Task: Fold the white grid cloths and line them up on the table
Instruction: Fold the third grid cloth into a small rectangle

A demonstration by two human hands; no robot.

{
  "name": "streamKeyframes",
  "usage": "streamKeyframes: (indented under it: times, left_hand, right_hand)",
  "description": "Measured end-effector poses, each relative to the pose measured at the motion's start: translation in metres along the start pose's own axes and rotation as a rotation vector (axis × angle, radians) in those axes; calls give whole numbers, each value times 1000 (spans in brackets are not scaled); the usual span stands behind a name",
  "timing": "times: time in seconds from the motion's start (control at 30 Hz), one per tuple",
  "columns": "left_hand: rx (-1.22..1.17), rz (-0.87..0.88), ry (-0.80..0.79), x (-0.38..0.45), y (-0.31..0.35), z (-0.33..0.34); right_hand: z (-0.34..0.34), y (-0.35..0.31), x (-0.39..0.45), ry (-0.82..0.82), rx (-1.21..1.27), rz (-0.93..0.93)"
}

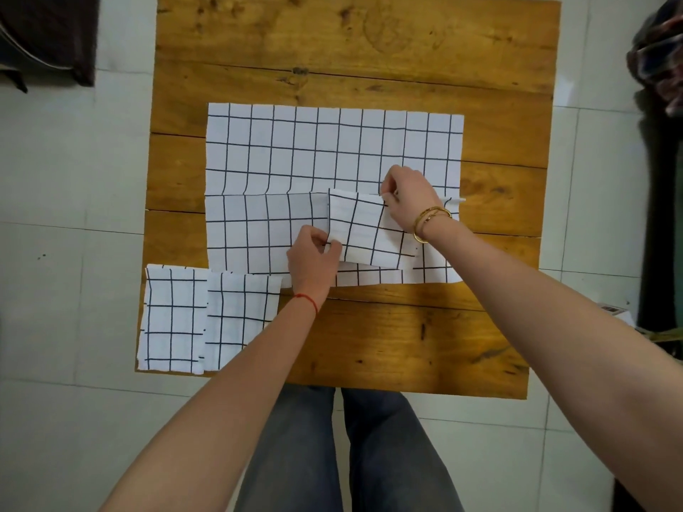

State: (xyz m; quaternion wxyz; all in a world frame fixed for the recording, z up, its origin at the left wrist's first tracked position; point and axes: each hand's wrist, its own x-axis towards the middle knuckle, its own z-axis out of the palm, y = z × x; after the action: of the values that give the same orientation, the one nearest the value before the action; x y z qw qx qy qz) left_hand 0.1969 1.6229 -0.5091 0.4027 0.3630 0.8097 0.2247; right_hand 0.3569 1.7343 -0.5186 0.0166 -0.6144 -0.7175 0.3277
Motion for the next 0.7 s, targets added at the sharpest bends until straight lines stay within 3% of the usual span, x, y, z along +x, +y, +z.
streamKeyframes:
  times: [0.1, 0.27, 0.57, 0.7]
  left_hand:
    - [-154, 16, -62, -5, 0, -10]
    - [-249, 74, -188, -10, -5, -33]
    - [-474, -115, -225, -9, -18, -62]
    - [-396, -210, -265, -22, -35, -68]
  right_hand:
    - [-3, 2, -9, 40, 25, -38]
    - [-6, -8, -29, -86, 219, -39]
    - [21, -23, -77, -85, 686, 278]
    - [52, -36, -108, -19, 793, 472]
